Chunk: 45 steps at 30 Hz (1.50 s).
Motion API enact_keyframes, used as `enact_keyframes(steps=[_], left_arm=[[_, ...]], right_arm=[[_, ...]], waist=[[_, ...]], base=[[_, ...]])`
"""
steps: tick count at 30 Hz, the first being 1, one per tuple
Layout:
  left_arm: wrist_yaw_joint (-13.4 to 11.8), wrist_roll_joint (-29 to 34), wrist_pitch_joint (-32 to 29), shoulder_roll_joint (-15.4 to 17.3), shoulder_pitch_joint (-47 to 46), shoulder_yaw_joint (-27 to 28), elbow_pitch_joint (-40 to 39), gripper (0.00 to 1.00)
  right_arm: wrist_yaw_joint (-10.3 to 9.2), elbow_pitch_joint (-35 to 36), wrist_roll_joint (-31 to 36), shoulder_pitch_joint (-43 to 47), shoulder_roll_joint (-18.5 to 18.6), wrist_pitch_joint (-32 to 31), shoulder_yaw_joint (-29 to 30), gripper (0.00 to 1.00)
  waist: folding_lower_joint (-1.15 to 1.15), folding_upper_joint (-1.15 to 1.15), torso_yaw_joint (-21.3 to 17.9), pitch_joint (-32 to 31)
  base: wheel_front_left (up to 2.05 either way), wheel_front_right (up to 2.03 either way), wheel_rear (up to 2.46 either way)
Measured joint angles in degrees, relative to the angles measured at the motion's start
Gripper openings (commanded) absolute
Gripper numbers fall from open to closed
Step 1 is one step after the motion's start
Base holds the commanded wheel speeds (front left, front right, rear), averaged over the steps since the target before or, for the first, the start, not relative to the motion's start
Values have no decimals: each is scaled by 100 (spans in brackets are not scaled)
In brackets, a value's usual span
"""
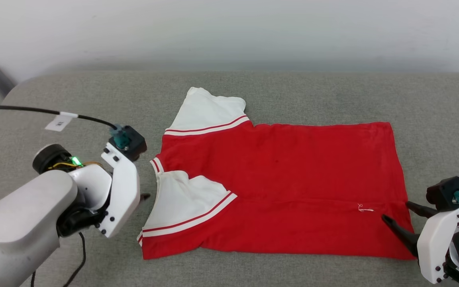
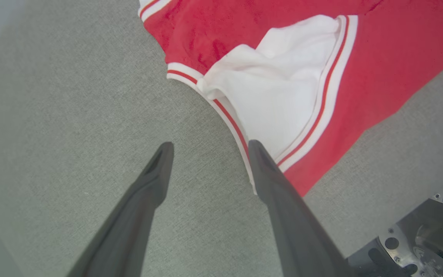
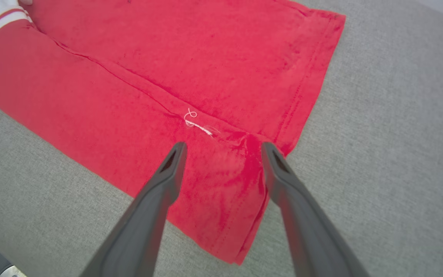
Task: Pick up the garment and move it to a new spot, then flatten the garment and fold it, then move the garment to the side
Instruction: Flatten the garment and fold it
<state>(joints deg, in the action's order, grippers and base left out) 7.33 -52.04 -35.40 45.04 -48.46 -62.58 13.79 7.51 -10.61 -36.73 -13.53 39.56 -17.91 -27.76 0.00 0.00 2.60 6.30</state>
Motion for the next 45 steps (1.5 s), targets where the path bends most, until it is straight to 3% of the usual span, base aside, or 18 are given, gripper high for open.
enact_keyframes(steps=[6, 11, 23, 24, 25, 26, 31, 36, 45], left_arm=[[7, -387, -1003, 55, -109, -387, -347, 100], [7, -516, -1463, 35, -124, -691, -309, 100], [7, -489, -1525, -178, 76, -957, 188, 100], [7, -497, -1495, -178, 98, -958, 204, 87], [7, -508, -1470, -181, 103, -966, 216, 35], [7, -516, -1418, -183, 103, -971, 231, 0], [7, -649, -1373, -221, 129, -1031, 223, 0], [7, -675, -1252, -123, 130, -1063, 47, 0], [7, -634, -1047, 77, -2, -1077, -339, 0]], right_arm=[[0, 30, 0, -5, -19, -33, -34, 100], [0, 47, 0, -62, -36, -75, -90, 100], [0, 14, 24, -396, -108, -125, -286, 100], [0, 3, 23, -409, -120, -118, -282, 100], [0, -2, 24, -416, -129, -98, -276, 100], [0, -4, 24, -426, -131, -91, -271, 100], [0, 43, 25, -544, -56, -132, -234, 100], [0, 248, -19, -794, 312, -509, -243, 100], [0, 797, -665, -1272, 1305, -2452, -751, 100]], waist=[[0, 0, -81, 55], [0, 0, -163, 186], [0, 0, -427, 514], [0, 0, -437, 518], [0, 0, -439, 513], [0, 0, -439, 503], [0, 0, -418, 381], [0, 0, -380, 239], [0, 0, -278, 212]], base=[[0, 0, 0], [0, 0, 0], [0, 0, 0], [0, 0, 0], [0, 0, 0], [0, 0, 0], [0, 0, 0], [0, 0, 0], [0, 0, 0]])
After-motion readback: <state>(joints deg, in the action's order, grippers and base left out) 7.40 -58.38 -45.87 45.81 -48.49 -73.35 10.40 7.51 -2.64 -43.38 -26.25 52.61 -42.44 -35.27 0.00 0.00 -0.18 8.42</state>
